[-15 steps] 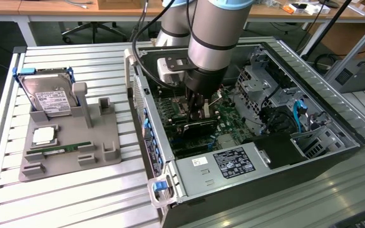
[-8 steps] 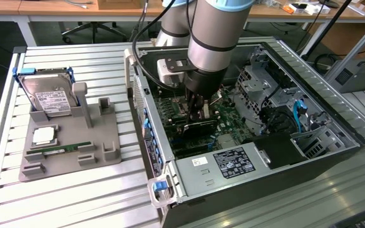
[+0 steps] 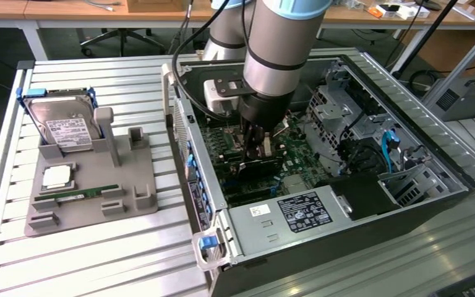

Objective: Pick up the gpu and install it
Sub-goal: 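Press down on the gpu until it lock into place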

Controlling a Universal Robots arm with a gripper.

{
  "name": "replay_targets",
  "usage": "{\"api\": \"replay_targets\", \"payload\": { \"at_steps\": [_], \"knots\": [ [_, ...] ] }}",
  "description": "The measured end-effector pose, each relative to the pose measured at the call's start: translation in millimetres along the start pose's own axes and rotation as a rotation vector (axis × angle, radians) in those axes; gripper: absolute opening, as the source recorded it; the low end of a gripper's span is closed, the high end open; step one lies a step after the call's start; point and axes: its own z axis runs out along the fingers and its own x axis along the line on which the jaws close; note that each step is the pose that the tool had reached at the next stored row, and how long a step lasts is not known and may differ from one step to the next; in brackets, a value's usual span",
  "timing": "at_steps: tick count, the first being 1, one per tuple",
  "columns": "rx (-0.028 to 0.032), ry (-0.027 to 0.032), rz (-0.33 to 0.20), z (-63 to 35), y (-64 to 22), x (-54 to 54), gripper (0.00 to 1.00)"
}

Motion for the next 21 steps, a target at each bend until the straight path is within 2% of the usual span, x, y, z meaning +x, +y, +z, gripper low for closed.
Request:
{"api": "replay_targets", "payload": {
  "at_steps": [21],
  "knots": [
    [-0.0001,0.0001,0.000,6.6,1.0,0.3,0.11]
  ]
}}
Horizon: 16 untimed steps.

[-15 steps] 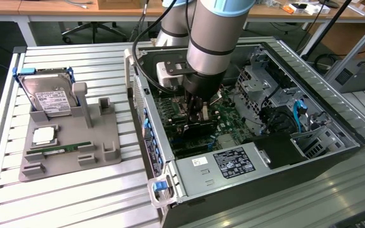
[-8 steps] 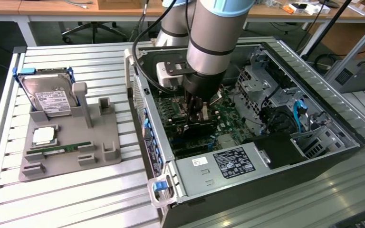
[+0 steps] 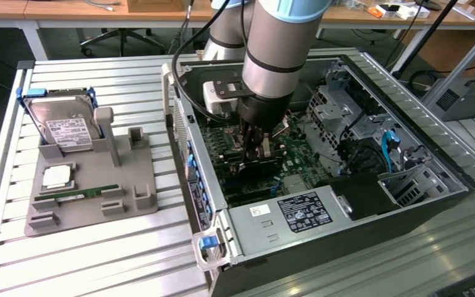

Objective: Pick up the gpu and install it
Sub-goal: 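Press down on the gpu until it lock into place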

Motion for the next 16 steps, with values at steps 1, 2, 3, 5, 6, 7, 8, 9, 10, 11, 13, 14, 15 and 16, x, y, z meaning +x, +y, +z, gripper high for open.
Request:
{"api": "replay_targets", "payload": {
  "at_steps": [1,2,3,5,6,7,8,9,10,11,13,14,15,16],
  "knots": [
    [0.0000,0.0000,0.000,0.0,0.0,0.0,0.11],
    [0.0000,-0.0001,0.000,0.1,0.0,0.0,0.11],
    [0.0000,-0.0001,0.000,0.1,0.0,0.0,0.11],
    [0.0001,-0.0002,0.000,0.1,0.0,0.0,0.11],
    [0.0001,-0.0002,0.000,0.1,0.0,0.0,0.11],
    [0.0002,-0.0002,0.000,0.1,0.0,0.0,0.11],
    [0.0001,-0.0002,0.000,0.1,0.0,0.0,0.11],
    [0.0001,-0.0002,0.000,0.1,0.0,0.0,0.11],
    [0.0001,-0.0002,0.000,0.1,0.0,0.0,0.11],
    [0.0001,-0.0002,0.000,0.1,0.0,0.0,0.11],
    [0.0001,-0.0002,0.000,0.1,0.0,0.0,0.11],
    [0.0001,-0.0002,0.000,0.1,0.0,0.0,0.11],
    [0.0001,-0.0002,0.000,0.1,0.0,0.0,0.11],
    [0.0001,-0.0002,0.000,0.1,0.0,0.0,0.11]
  ]
}}
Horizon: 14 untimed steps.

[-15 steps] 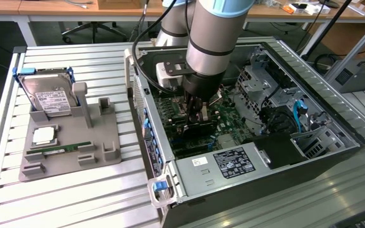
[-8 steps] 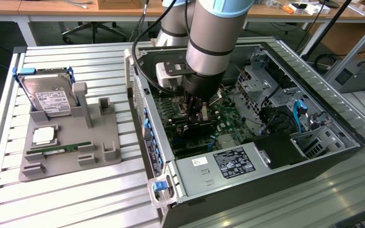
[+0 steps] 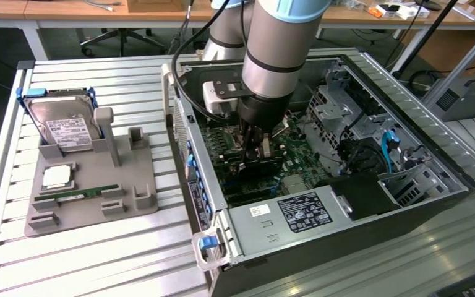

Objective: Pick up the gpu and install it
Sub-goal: 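Press down on the gpu until it lock into place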

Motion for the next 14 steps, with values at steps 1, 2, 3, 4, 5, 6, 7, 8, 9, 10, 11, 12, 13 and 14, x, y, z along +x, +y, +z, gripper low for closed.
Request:
{"api": "replay_targets", "payload": {
  "at_steps": [1,2,3,4,5,6,7,8,9,10,11,12,13,14],
  "knots": [
    [0.0000,0.0000,0.000,0.0,0.0,0.0,0.11],
    [0.0000,0.0000,0.000,0.0,0.0,0.0,0.11],
    [0.0000,0.0000,0.000,0.0,0.0,0.0,0.11],
    [0.0001,-0.0002,0.000,-0.4,0.0,0.0,0.11],
    [0.0006,-0.0014,0.000,-1.8,-0.1,-0.2,0.11],
    [0.0006,-0.0012,0.000,-6.5,-0.2,-0.3,0.11],
    [0.0000,0.0002,0.000,-9.6,-0.2,-0.3,0.11],
    [0.0002,-0.0001,0.000,-12.4,-0.3,-0.4,0.11],
    [0.0001,0.0001,0.000,-15.6,-0.4,-0.5,0.11],
    [0.0001,0.0001,0.000,-18.3,-0.5,-0.5,0.11],
    [0.0000,0.0002,0.000,-20.6,-0.5,-0.6,0.11],
    [0.0001,0.0002,0.000,-22.8,-0.6,-0.7,0.11],
    [0.0001,0.0002,0.000,-24.9,-0.6,-0.7,0.11],
    [0.0001,0.0003,0.000,-26.6,-0.7,-0.8,0.11]
  ]
}}
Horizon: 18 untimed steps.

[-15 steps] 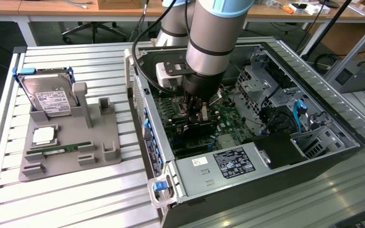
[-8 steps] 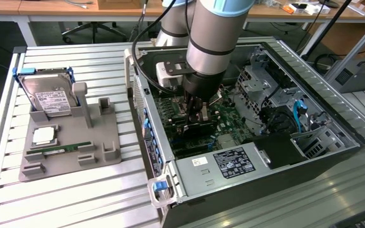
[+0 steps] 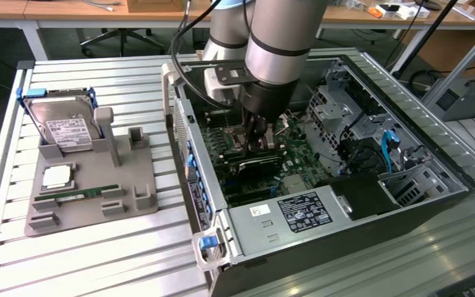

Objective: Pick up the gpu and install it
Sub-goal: 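Press down on the gpu until it lock into place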

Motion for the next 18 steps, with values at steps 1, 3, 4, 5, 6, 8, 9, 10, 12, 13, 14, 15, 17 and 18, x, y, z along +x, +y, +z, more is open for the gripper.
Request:
{"api": "replay_targets", "payload": {
  "at_steps": [1,3,4,5,6,8,9,10,12,13,14,15,17,18],
  "knots": [
    [0.0000,-0.0001,0.000,-0.7,0.0,0.0,0.11],
    [0.0002,-0.0003,0.000,-0.7,0.0,-0.1,0.11],
    [0.0001,-0.0004,0.000,-0.7,-0.1,-0.1,0.11],
    [0.0000,-0.0001,0.000,-0.9,-0.5,-0.1,0.11],
    [-0.0003,0.0001,0.000,-0.9,-1.8,-0.2,0.11],
    [-0.0019,0.0000,0.000,-0.8,-6.8,-0.5,0.11],
    [-0.0029,0.0001,0.000,-0.9,-9.1,-0.6,0.11],
    [-0.0039,0.0001,0.000,-1.0,-11.2,-0.7,0.11],
    [-0.0043,0.0002,0.000,-3.9,-11.7,-0.9,0.11],
    [-0.0043,0.0003,0.000,-6.4,-11.8,-1.0,0.11],
    [-0.0043,0.0002,0.000,-11.7,-12.0,-1.1,0.11],
    [-0.0043,0.0002,0.000,-15.5,-12.2,-1.2,0.11],
    [-0.0043,0.0004,0.000,-22.9,-12.5,-1.4,0.11],
    [-0.0043,0.0004,0.000,-26.3,-12.6,-1.6,0.11]
  ]
}}
